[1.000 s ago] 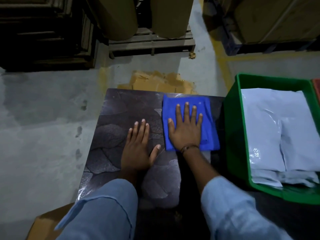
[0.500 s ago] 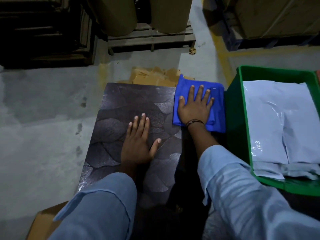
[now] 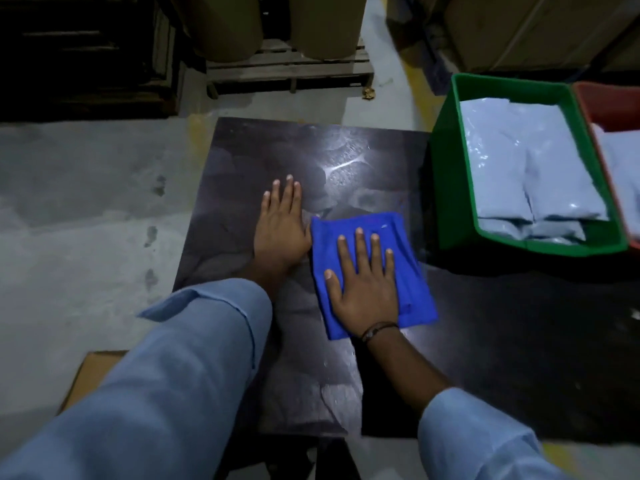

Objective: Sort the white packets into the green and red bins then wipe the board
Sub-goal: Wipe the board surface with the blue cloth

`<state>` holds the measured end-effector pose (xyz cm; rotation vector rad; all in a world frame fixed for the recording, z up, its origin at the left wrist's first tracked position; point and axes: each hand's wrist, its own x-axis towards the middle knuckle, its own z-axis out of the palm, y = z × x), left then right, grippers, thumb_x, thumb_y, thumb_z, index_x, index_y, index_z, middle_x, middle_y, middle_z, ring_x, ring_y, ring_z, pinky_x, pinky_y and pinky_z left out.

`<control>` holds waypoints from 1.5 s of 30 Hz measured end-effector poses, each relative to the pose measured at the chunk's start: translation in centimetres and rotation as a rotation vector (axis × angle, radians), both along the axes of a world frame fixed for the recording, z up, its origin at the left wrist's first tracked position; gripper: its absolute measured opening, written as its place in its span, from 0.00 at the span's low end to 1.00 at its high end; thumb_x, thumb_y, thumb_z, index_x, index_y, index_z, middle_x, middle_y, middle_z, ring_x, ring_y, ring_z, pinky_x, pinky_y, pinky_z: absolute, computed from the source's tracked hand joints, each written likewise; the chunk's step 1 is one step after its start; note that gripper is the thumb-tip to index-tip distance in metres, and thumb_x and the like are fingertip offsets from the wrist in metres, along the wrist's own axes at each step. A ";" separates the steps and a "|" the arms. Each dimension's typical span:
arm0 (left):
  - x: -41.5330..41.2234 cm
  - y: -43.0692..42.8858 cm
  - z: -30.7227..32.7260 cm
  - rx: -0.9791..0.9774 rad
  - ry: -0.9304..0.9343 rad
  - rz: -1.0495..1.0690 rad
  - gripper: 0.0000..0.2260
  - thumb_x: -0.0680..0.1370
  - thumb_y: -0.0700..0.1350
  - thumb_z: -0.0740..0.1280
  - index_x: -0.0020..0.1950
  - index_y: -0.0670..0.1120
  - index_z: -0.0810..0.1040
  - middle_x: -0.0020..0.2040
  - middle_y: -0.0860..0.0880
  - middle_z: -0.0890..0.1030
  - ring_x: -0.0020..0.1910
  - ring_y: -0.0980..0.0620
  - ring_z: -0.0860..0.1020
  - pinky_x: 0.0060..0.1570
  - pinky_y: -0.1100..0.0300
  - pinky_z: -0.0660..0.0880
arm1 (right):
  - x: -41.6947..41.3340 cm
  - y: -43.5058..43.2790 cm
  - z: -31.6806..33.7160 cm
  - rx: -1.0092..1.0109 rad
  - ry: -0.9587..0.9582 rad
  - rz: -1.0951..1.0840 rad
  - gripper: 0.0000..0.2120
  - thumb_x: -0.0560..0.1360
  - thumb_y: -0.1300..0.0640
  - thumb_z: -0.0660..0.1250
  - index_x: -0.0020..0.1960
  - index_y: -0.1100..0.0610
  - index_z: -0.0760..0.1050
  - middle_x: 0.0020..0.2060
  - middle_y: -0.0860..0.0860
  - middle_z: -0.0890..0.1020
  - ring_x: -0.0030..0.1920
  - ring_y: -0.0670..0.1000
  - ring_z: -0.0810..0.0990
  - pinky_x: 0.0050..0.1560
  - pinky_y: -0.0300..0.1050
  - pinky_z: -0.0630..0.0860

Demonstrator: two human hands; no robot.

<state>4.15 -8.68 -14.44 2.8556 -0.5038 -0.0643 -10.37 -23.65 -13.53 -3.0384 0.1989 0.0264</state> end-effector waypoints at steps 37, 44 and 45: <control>-18.8 1.3 -0.2 -0.035 -0.055 -0.076 0.36 0.82 0.61 0.56 0.83 0.41 0.54 0.84 0.43 0.51 0.83 0.42 0.48 0.81 0.44 0.50 | -8.0 -1.8 -0.1 0.021 -0.011 -0.284 0.33 0.80 0.36 0.47 0.81 0.49 0.55 0.81 0.56 0.55 0.80 0.63 0.49 0.77 0.66 0.47; -18.7 1.4 -0.3 -0.037 -0.053 -0.081 0.36 0.81 0.61 0.56 0.83 0.41 0.54 0.84 0.43 0.50 0.83 0.42 0.48 0.80 0.43 0.50 | -18.1 -0.6 0.2 0.011 -0.010 -0.099 0.33 0.81 0.36 0.50 0.82 0.47 0.50 0.82 0.52 0.50 0.81 0.57 0.44 0.77 0.65 0.51; -18.8 1.4 -0.3 -0.048 -0.051 -0.078 0.36 0.82 0.61 0.56 0.83 0.41 0.54 0.84 0.43 0.51 0.83 0.42 0.48 0.81 0.44 0.50 | -18.1 -1.1 0.3 -0.005 -0.007 -0.115 0.33 0.81 0.36 0.50 0.82 0.47 0.50 0.82 0.52 0.50 0.81 0.57 0.44 0.77 0.65 0.51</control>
